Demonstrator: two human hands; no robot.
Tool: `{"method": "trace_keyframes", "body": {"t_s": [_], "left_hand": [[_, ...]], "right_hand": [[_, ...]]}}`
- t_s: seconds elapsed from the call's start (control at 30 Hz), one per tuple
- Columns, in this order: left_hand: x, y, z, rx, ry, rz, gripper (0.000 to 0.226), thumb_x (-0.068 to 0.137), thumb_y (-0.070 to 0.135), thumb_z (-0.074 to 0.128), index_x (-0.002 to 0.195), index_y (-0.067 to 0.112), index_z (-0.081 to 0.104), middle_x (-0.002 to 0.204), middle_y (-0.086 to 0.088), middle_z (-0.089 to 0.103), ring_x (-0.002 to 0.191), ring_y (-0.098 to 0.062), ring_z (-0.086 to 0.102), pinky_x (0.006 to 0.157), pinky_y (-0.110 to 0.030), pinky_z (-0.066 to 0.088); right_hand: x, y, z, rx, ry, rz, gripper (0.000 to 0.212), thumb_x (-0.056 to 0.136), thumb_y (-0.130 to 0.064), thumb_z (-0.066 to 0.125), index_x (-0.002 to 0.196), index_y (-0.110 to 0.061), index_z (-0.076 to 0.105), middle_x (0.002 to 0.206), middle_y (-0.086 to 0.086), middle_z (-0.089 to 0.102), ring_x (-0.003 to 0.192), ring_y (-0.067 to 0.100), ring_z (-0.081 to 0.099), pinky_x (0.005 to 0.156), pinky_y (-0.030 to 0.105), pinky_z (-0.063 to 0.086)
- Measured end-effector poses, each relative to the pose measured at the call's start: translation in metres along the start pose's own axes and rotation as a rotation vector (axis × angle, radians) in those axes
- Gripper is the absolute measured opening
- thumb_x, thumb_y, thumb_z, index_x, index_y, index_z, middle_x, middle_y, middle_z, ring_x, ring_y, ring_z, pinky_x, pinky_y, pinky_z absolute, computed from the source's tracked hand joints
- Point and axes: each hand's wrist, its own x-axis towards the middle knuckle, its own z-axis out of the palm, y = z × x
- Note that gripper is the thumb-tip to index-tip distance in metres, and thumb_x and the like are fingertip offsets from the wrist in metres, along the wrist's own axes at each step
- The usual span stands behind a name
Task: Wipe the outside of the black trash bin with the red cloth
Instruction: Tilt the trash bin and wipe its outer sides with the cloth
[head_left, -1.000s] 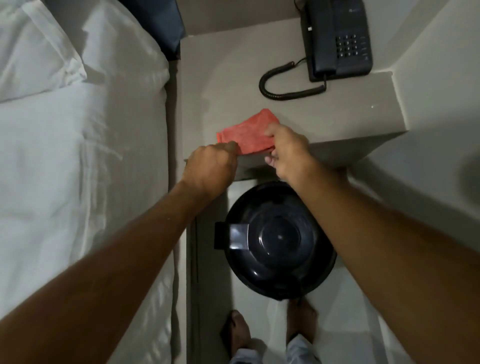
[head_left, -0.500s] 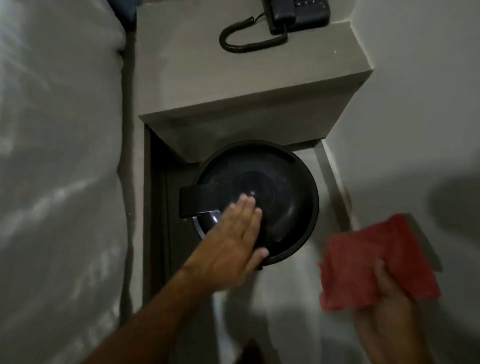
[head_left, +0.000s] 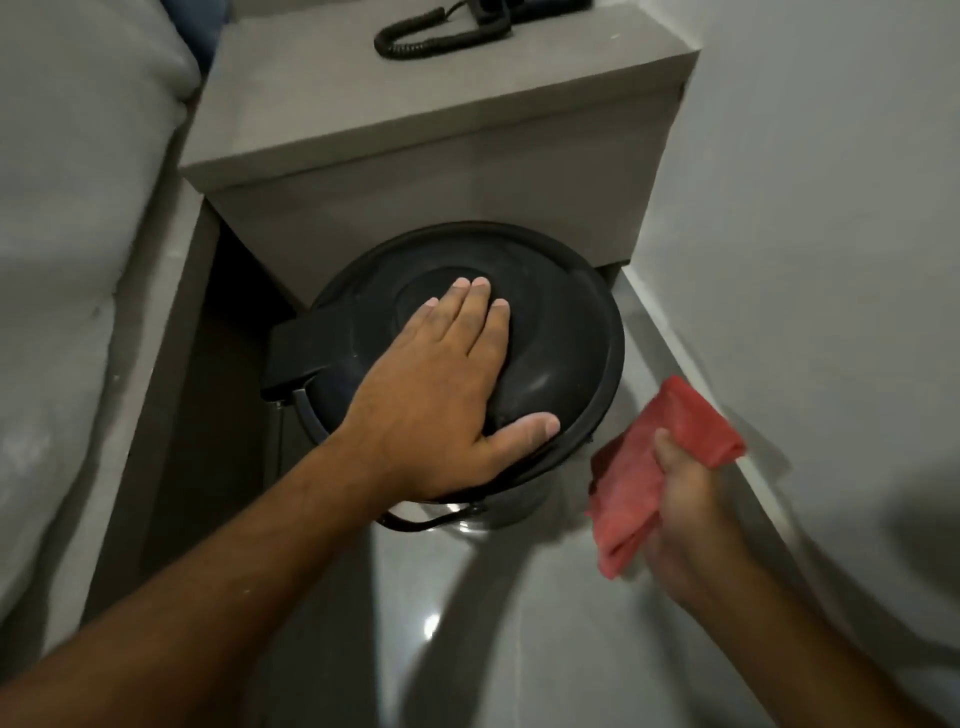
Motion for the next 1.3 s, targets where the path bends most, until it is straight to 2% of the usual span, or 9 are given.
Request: {"method": "trace_keyframes", "body": {"t_s": [0.17, 0.33, 0.5, 0.63, 0.8, 0.93, 1.07, 1.17, 1.3], "left_hand": [[0.004, -0.001, -0.005, 0.008, -0.023, 0.005, 0.104, 0.083, 0.081, 0.020, 0.153, 0.004, 0.019, 0.163, -0.019, 0.014, 0.152, -0.027, 0.006, 0.123, -0.042, 0.009], [0.003, 0.003, -0.005, -0.005, -0.018, -0.013, 0.108, 0.080, 0.083, 0.026, 0.152, 0.003, 0.021, 0.162, -0.019, 0.016, 0.151, -0.028, 0.008, 0.122, -0.040, 0.008], [0.002, 0.004, -0.009, -0.005, -0.044, -0.012, 0.123, 0.070, 0.092, 0.031, 0.154, 0.004, 0.015, 0.164, -0.017, 0.010, 0.152, -0.026, 0.004, 0.123, -0.045, 0.010], [-0.005, -0.014, -0.022, 0.094, -0.238, 0.099, 0.147, 0.049, 0.101, 0.041, 0.154, 0.013, -0.011, 0.163, -0.013, -0.015, 0.150, -0.025, -0.015, 0.123, -0.046, 0.001], [-0.022, -0.051, -0.029, 0.275, -0.370, 0.088, 0.163, 0.037, 0.073, 0.076, 0.137, 0.029, -0.045, 0.154, -0.001, -0.033, 0.147, -0.021, -0.021, 0.117, -0.036, -0.005], [-0.020, -0.042, -0.031, 0.110, -0.293, 0.076, 0.146, 0.045, 0.066, 0.074, 0.152, 0.021, -0.015, 0.161, 0.003, -0.017, 0.149, -0.016, -0.012, 0.116, -0.030, 0.000], [-0.008, -0.040, -0.048, 0.003, -0.169, 0.018, 0.129, 0.051, 0.069, 0.061, 0.154, 0.010, 0.012, 0.162, -0.010, 0.021, 0.148, -0.023, 0.021, 0.114, -0.030, 0.020], [-0.003, -0.056, -0.057, -0.162, -0.065, -0.054, 0.110, 0.055, 0.060, 0.062, 0.148, 0.010, 0.031, 0.130, -0.008, 0.059, 0.116, -0.025, 0.059, 0.090, -0.026, 0.047], [-0.015, -0.079, -0.051, -0.459, -0.013, -0.112, 0.073, 0.061, 0.045, 0.064, 0.129, 0.029, 0.047, 0.091, 0.011, 0.067, 0.075, -0.001, 0.067, 0.056, -0.016, 0.050]], "right_hand": [[0.011, -0.009, 0.025, 0.254, 0.023, 0.029, 0.028, 0.106, -0.030, 0.044, 0.091, -0.016, 0.064, 0.093, 0.019, 0.076, 0.064, 0.024, 0.073, 0.083, 0.057, 0.054], [0.002, 0.002, 0.007, 0.202, 0.053, 0.062, 0.031, 0.105, -0.033, 0.046, 0.081, -0.019, 0.060, 0.064, 0.011, 0.076, 0.062, 0.030, 0.068, 0.082, 0.071, 0.050], [0.019, -0.002, 0.002, 0.317, 0.093, 0.144, 0.030, 0.103, -0.035, 0.050, 0.092, -0.010, 0.061, 0.083, 0.011, 0.070, 0.071, 0.026, 0.067, 0.069, 0.042, 0.051], [0.019, -0.007, -0.005, 0.383, 0.086, 0.137, 0.042, 0.103, -0.034, 0.052, 0.140, -0.012, 0.051, 0.125, 0.018, 0.060, 0.096, 0.032, 0.060, 0.096, 0.054, 0.047], [0.020, -0.008, -0.011, 0.384, 0.064, 0.154, 0.046, 0.104, -0.032, 0.050, 0.145, -0.012, 0.046, 0.133, 0.020, 0.057, 0.110, 0.039, 0.060, 0.099, 0.056, 0.046], [0.017, -0.007, -0.007, 0.376, 0.039, 0.108, 0.041, 0.104, -0.030, 0.050, 0.140, -0.011, 0.049, 0.106, 0.010, 0.061, 0.084, 0.025, 0.061, 0.086, 0.048, 0.047], [0.016, -0.003, -0.004, 0.231, 0.023, -0.024, 0.040, 0.101, -0.038, 0.054, 0.135, -0.017, 0.055, 0.122, 0.011, 0.066, 0.103, 0.029, 0.065, 0.092, 0.046, 0.051], [0.014, -0.004, 0.000, 0.038, 0.038, -0.218, 0.050, 0.097, -0.048, 0.055, 0.142, -0.026, 0.051, 0.116, -0.006, 0.067, 0.101, 0.018, 0.063, 0.086, 0.032, 0.051], [0.022, -0.001, 0.007, -0.154, 0.006, -0.440, 0.058, 0.097, -0.055, 0.048, 0.151, -0.038, 0.036, 0.134, -0.014, 0.056, 0.121, 0.012, 0.054, 0.084, 0.018, 0.045]]}}
